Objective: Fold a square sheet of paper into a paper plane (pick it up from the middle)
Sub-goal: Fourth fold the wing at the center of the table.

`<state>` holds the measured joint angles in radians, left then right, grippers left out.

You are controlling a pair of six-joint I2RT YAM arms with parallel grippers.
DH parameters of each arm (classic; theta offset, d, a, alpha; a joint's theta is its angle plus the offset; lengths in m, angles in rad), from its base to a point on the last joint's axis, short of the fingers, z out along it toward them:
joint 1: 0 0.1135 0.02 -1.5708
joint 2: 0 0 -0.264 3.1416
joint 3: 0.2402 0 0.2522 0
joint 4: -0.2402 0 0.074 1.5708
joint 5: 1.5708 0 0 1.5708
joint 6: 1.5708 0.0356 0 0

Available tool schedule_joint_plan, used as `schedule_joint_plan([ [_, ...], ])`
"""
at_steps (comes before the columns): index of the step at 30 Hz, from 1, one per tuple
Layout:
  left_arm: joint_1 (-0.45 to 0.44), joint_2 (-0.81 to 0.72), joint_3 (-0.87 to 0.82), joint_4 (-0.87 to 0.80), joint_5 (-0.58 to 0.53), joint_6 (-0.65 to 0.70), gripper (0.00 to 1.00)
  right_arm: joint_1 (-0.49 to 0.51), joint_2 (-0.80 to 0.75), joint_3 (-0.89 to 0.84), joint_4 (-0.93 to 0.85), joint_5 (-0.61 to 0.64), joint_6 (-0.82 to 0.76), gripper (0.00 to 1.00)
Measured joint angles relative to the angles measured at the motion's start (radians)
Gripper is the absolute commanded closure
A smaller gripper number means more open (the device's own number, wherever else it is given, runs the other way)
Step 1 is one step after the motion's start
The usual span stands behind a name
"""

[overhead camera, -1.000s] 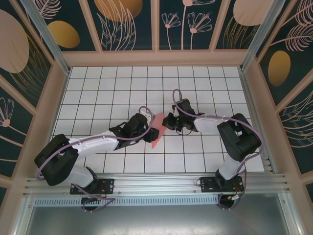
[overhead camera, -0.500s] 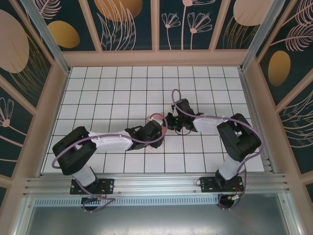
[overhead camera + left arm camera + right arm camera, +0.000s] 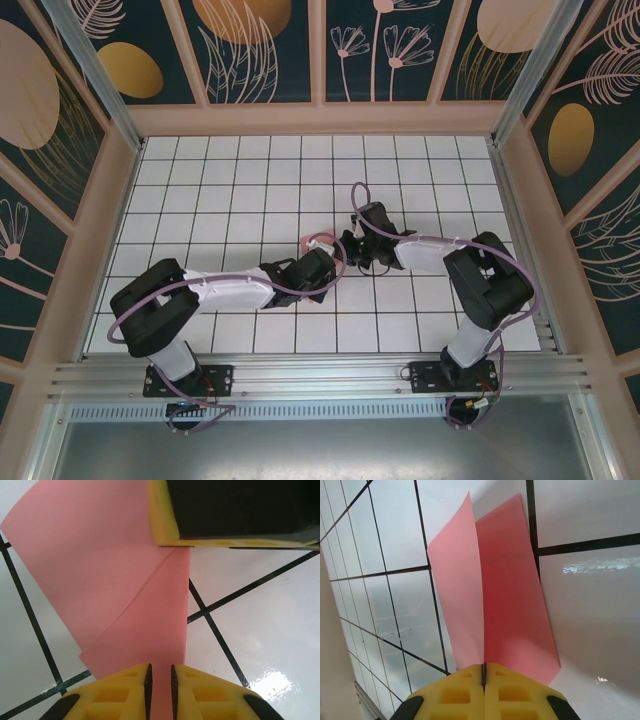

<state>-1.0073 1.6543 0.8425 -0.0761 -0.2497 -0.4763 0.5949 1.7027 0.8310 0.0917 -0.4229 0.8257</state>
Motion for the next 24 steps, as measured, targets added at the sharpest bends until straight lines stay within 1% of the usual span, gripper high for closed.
schedule_joint_plan([
  [3,0.0,0.0,0.0,0.0,-0.003,0.0,0.86,0.002,0.0,0.0,-0.004,0.004,0.0,0.97],
  [4,0.0,0.0,0.0,0.0,-0.003,0.0,0.83,0.002,0.0,0.0,-0.006,0.004,0.0,0.97],
  [6,0.0,0.0,0.0,0.0,-0.005,-0.003,0.67,0.002,0.0,0.0,-0.006,0.004,0.0,0.97],
  [12,-0.001,0.0,-0.001,0.012,0.01,-0.002,0.56,0.002,0.0,0.0,-0.007,0.003,0.001,0.97],
  [14,-0.001,0.0,-0.001,0.014,0.01,0.0,0.57,0.002,0.0,0.001,-0.007,0.003,0.001,0.97],
  [18,-0.002,0.008,-0.001,0.016,-0.002,-0.001,0.61,0.003,0.0,0.01,-0.007,0.004,0.003,0.97],
  [20,-0.003,0.014,-0.001,0.016,-0.019,-0.003,0.66,0.003,0.0,0.011,-0.012,0.005,0.003,0.97],
  [23,-0.003,0.021,-0.001,0.016,-0.034,-0.004,0.7,0.003,0.0,0.011,-0.018,0.005,0.004,0.97],
  [24,-0.003,0.021,-0.001,0.016,-0.039,-0.004,0.73,0.003,0.0,0.011,-0.018,0.005,0.004,0.97],
])
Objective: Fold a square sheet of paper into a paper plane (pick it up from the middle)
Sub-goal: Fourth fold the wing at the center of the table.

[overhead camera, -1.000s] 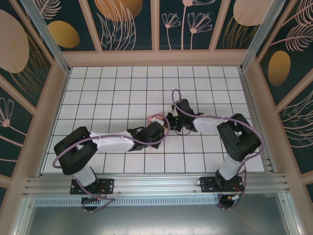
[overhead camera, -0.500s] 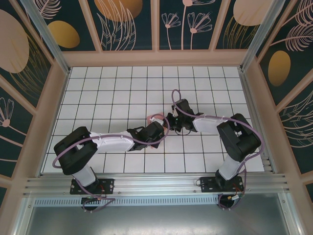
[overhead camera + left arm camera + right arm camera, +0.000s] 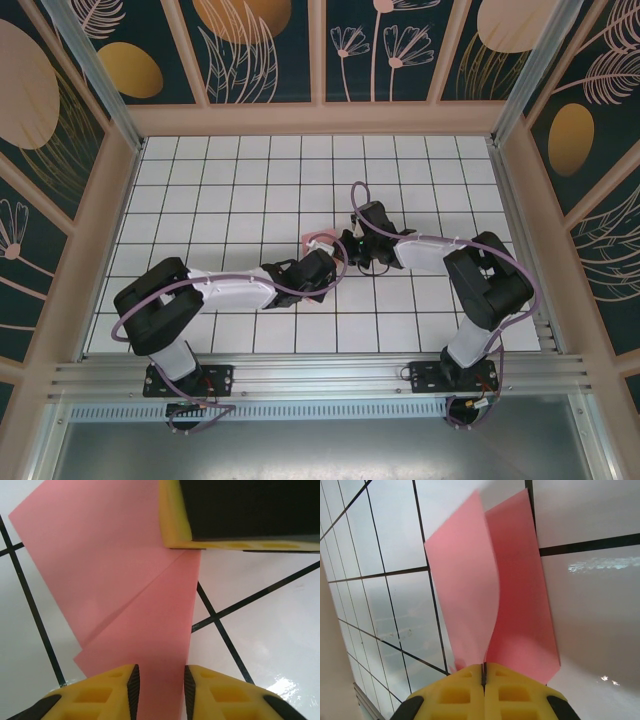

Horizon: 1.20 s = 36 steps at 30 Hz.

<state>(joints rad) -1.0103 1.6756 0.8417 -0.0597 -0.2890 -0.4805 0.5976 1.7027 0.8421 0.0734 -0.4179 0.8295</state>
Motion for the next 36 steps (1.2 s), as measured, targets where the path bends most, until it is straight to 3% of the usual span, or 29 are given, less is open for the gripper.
schedule_joint_plan([
  [5,-0.002,0.0,0.0,0.002,-0.006,0.001,0.84,0.0,0.0,0.001,-0.002,0.0,0.0,0.97],
  [14,-0.003,0.0,-0.014,0.015,-0.011,-0.003,0.92,0.0,0.0,0.002,-0.004,0.002,0.0,0.98],
  [15,-0.003,0.0,-0.016,0.015,-0.011,-0.003,0.87,0.0,0.0,0.003,-0.004,0.002,0.0,0.98],
  [16,-0.003,0.0,-0.017,0.015,-0.013,-0.003,0.75,0.0,0.0,0.005,-0.004,0.002,0.0,0.98],
  [17,-0.003,0.0,-0.018,0.015,-0.014,-0.001,0.71,0.0,0.0,0.005,-0.004,0.002,0.0,0.99],
  [22,-0.003,-0.005,-0.023,0.015,-0.035,0.0,0.57,0.0,0.0,0.011,-0.004,0.0,-0.001,1.0],
  [27,-0.003,-0.01,-0.023,0.016,-0.036,0.005,0.55,0.001,0.0,0.022,-0.005,-0.002,0.0,1.0],
  [36,-0.003,-0.01,-0.023,0.018,-0.042,-0.01,0.8,0.006,0.0,0.035,-0.027,0.0,0.018,1.0],
])
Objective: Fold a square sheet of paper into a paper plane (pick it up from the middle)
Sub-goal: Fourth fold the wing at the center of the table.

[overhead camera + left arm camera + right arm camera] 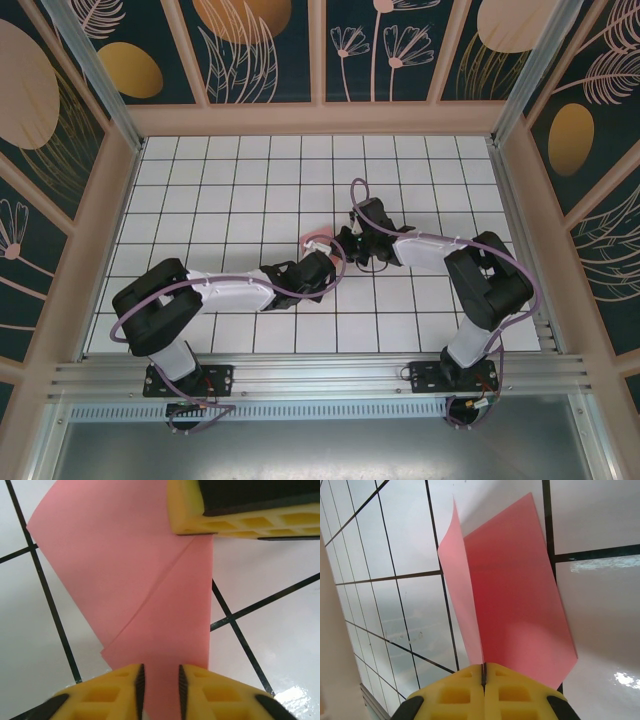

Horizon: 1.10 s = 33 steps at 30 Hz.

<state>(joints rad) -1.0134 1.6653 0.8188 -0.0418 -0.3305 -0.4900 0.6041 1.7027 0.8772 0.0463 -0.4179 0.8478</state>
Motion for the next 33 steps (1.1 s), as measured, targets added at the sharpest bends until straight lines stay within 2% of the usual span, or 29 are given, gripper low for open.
schedule_joint_plan([
  [11,0.0,0.0,-0.009,0.008,-0.011,-0.008,0.99,0.012,0.0,0.005,-0.003,0.0,0.005,0.99],
  [13,0.0,0.0,-0.015,0.011,-0.011,-0.009,0.89,0.013,0.0,0.005,-0.003,0.0,0.004,0.99],
  [15,0.0,-0.001,-0.02,0.02,-0.01,-0.009,0.87,0.015,0.0,0.006,-0.003,0.0,0.005,0.99],
  [17,0.0,-0.011,-0.034,0.035,0.0,-0.011,0.76,0.017,0.0,0.01,-0.005,0.001,0.007,0.99],
  [19,0.0,-0.039,-0.053,0.048,0.013,-0.019,0.74,0.018,0.0,0.019,-0.01,0.002,0.016,1.0],
  [21,0.0,-0.092,-0.08,0.062,0.027,-0.027,0.62,0.022,0.0,0.032,-0.016,0.006,0.03,1.0],
  [25,0.0,-0.204,-0.118,0.076,0.035,-0.052,0.51,0.035,0.0,0.049,-0.026,0.026,0.072,1.0],
  [29,0.0,-0.261,-0.13,0.084,0.034,-0.056,0.49,0.061,0.0,0.058,-0.034,0.048,0.111,1.0],
  [33,0.0,-0.22,-0.121,0.066,0.033,-0.047,0.51,0.084,0.01,0.09,-0.051,0.067,0.132,1.0],
])
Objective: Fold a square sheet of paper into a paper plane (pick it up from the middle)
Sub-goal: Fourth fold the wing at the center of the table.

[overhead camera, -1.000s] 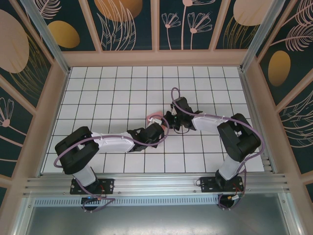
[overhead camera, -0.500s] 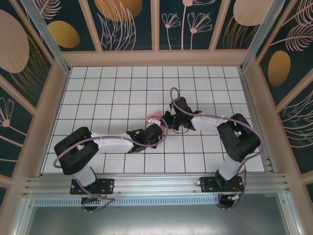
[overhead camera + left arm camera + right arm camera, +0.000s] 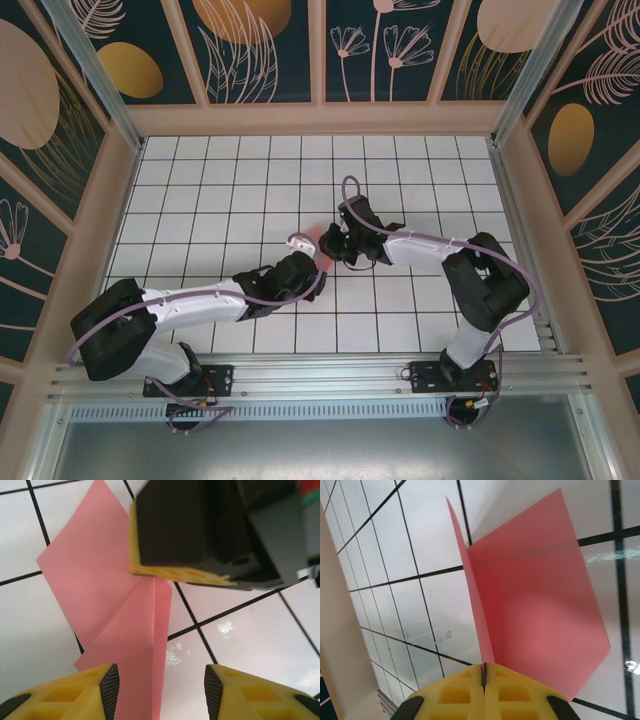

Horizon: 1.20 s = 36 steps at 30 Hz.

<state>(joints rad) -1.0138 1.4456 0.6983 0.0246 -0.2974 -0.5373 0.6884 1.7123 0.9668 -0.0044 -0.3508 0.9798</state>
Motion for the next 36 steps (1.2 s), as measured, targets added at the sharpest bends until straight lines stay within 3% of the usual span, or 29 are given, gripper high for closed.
schedule_joint_plan([
  [8,0.0,0.114,0.035,-0.075,-0.068,0.015,0.59,0.008,0.018,0.023,-0.005,0.026,0.029,1.0],
  [12,0.0,0.138,0.06,-0.093,-0.1,0.028,0.69,0.008,0.026,0.027,-0.013,0.037,0.029,1.0],
  [31,0.0,0.166,0.071,-0.096,-0.13,0.039,0.98,0.01,0.032,0.059,-0.057,0.063,0.025,1.0],
  [36,0.0,0.169,0.061,-0.066,-0.119,0.033,1.0,0.009,0.032,0.059,-0.06,0.071,0.014,0.86],
])
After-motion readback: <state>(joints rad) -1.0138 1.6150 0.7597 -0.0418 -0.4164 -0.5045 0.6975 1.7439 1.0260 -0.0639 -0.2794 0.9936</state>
